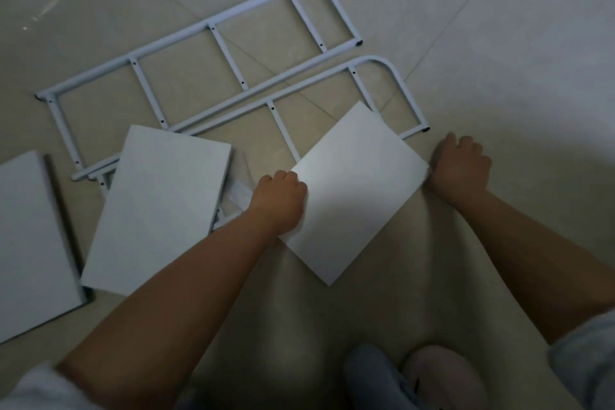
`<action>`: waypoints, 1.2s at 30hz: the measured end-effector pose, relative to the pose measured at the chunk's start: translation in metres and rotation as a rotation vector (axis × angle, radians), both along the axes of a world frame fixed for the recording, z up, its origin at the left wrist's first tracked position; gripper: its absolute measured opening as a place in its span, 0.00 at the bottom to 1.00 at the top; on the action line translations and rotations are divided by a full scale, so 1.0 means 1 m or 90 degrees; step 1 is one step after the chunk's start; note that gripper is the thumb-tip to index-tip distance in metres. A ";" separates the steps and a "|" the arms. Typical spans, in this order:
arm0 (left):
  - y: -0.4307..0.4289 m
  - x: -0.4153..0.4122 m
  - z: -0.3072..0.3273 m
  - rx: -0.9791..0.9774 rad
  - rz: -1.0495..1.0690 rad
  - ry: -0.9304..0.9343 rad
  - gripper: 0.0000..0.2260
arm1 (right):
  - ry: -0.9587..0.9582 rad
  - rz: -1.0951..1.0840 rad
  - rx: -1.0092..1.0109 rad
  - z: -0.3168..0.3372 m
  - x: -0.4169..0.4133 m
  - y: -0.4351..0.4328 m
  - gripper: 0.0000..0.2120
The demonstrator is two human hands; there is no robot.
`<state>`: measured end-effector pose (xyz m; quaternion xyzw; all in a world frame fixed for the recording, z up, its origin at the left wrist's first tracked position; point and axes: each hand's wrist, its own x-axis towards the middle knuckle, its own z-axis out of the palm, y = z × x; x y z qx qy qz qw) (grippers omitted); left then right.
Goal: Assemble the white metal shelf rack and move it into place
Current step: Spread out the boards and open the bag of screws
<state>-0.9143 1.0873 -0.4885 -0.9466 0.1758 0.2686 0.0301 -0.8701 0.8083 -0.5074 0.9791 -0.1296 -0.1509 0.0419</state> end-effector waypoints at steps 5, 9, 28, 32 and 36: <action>0.038 0.000 -0.001 -0.067 0.168 -0.099 0.13 | -0.002 0.322 -0.070 0.023 0.010 0.074 0.15; 0.089 -0.016 -0.003 -0.058 0.325 -0.098 0.20 | 0.084 0.549 -0.096 0.041 0.016 0.149 0.20; 0.227 -0.060 -0.016 -0.068 0.737 0.074 0.50 | 0.198 0.242 0.309 0.004 -0.027 0.285 0.22; 0.248 -0.067 -0.015 -0.161 0.768 0.128 0.43 | 0.193 0.213 0.319 0.006 -0.032 0.293 0.23; 0.245 -0.078 -0.009 -0.225 0.770 0.064 0.34 | 0.204 0.221 0.312 0.006 -0.034 0.303 0.16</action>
